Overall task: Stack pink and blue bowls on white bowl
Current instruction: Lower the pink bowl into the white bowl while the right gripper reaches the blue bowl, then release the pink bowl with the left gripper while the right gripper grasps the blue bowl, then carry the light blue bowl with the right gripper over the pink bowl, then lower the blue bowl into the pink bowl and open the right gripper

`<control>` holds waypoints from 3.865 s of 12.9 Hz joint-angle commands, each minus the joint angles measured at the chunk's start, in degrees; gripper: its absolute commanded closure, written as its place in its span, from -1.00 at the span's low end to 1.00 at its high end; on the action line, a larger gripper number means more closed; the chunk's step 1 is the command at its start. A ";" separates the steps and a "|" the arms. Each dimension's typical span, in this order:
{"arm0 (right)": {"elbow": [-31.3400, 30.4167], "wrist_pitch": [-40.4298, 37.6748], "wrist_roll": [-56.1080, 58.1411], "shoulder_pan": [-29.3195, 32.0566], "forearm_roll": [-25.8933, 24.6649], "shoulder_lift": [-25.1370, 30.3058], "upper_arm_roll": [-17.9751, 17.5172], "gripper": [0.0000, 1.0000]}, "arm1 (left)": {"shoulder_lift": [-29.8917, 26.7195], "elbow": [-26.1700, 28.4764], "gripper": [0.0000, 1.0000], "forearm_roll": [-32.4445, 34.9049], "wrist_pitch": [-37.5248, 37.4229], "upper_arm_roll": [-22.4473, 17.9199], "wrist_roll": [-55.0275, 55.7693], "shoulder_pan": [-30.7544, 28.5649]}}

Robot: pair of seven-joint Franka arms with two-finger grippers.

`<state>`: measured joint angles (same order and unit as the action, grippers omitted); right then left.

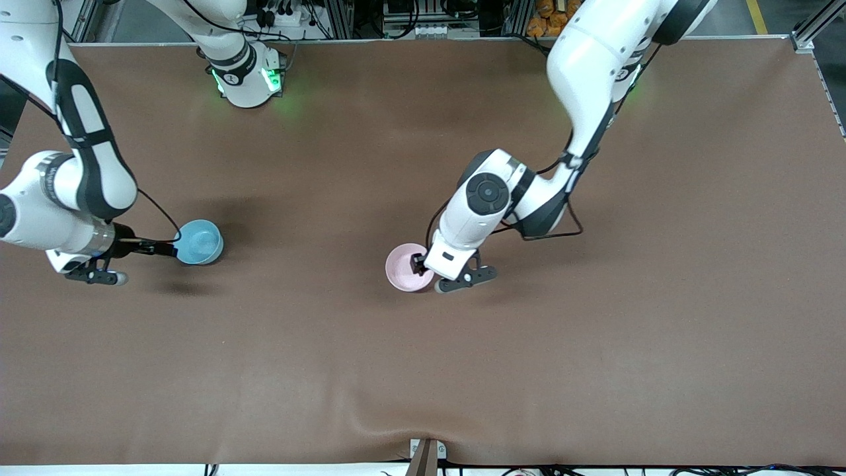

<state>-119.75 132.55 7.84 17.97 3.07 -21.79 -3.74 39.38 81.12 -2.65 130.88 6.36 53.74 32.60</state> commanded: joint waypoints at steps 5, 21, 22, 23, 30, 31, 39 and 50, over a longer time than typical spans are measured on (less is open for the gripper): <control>-4.09 2.54 2.62 1.55 0.63 1.05 -0.56 0.33 | -22.04 2.03 -1.00 3.09 -25.03 -2.14 -9.41 -11.75; 6.98 -20.93 -24.03 -16.43 12.23 8.43 -3.02 1.00 | -38.32 2.82 -1.00 3.26 -49.49 -2.23 -39.06 -29.44; 7.33 -20.23 -31.41 -21.17 12.49 8.43 -3.02 1.00 | -39.19 3.95 -1.00 4.31 -49.49 -2.06 -39.41 -29.35; 7.68 -17.88 -38.27 -26.44 15.19 8.26 -2.85 1.00 | -40.07 5.27 -1.00 6.14 -49.49 -1.62 -39.85 -29.35; 16.02 -4.07 -61.09 -40.80 17.24 -1.30 -2.76 1.00 | -46.67 15.73 -1.00 6.25 -39.30 -1.53 -39.85 -29.53; 16.99 -1.70 -64.41 -42.38 17.06 -3.06 -2.67 1.00 | -46.41 15.39 -1.00 5.64 -39.39 -1.96 -40.03 -29.61; 19.81 4.63 -68.84 -47.32 16.36 -10.28 -2.41 1.00 | -45.27 13.72 -1.00 2.82 -40.27 -2.06 -44.42 -30.32; 23.33 6.23 -71.21 -46.79 16.45 -12.84 -2.32 -1.00 | -43.95 14.16 -1.00 0.36 -39.12 -1.97 -47.15 -30.67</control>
<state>-99.24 139.79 -62.22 -28.65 19.10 -33.50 -6.21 -4.15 95.20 -1.27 91.17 4.46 7.81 2.37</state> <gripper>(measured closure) 0.546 0.000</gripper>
